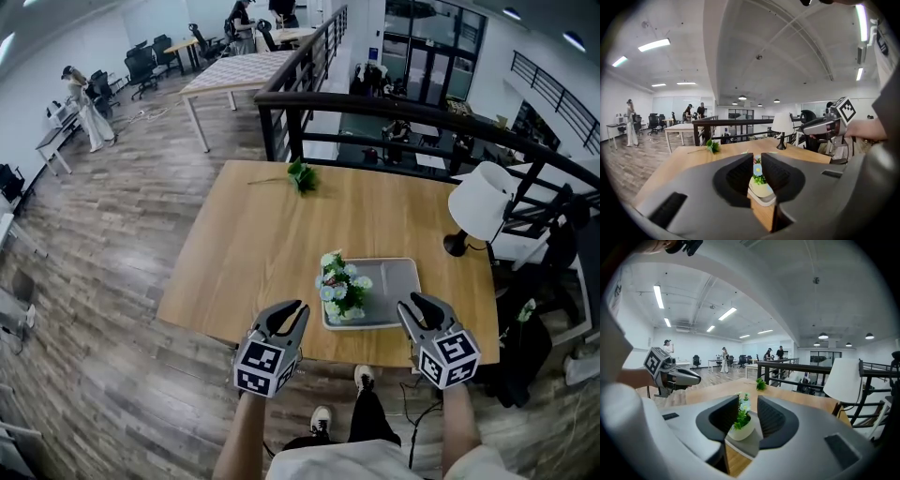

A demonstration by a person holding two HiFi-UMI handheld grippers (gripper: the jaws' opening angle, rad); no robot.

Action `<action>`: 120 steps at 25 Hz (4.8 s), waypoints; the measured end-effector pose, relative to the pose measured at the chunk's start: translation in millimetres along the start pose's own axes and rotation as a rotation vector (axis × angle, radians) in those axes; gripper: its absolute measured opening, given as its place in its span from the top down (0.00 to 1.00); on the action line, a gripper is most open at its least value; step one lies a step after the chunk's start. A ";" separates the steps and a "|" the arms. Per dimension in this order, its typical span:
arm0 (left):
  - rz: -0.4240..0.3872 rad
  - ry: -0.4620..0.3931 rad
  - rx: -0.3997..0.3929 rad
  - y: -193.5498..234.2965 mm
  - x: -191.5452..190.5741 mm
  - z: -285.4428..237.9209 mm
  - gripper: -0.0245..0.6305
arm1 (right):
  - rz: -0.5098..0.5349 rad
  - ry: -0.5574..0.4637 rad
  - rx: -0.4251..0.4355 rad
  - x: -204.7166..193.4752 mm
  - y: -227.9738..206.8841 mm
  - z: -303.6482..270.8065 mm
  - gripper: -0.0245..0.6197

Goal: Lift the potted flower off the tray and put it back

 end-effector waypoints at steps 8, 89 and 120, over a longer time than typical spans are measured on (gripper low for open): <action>0.010 0.098 -0.077 -8.4 -35.3 -42.1 0.73 | 0.024 0.043 0.152 -25.3 -9.3 -42.3 0.63; 0.012 0.167 -0.211 -27.4 -134.3 -173.5 0.45 | 0.245 0.244 1.067 -111.2 -0.1 -213.5 0.34; -0.252 0.039 -0.445 -57.8 -13.3 -80.4 0.47 | 0.106 -0.017 0.700 -8.3 15.9 -72.6 0.34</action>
Point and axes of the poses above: the fingertips, and each gripper's own axes: z backward along the fingers, y to its left, x out of its top, the point moved 2 cm from there along z, backward along the fingers, and after that the axes turned 8 degrees about y, right-handed, at the moved point
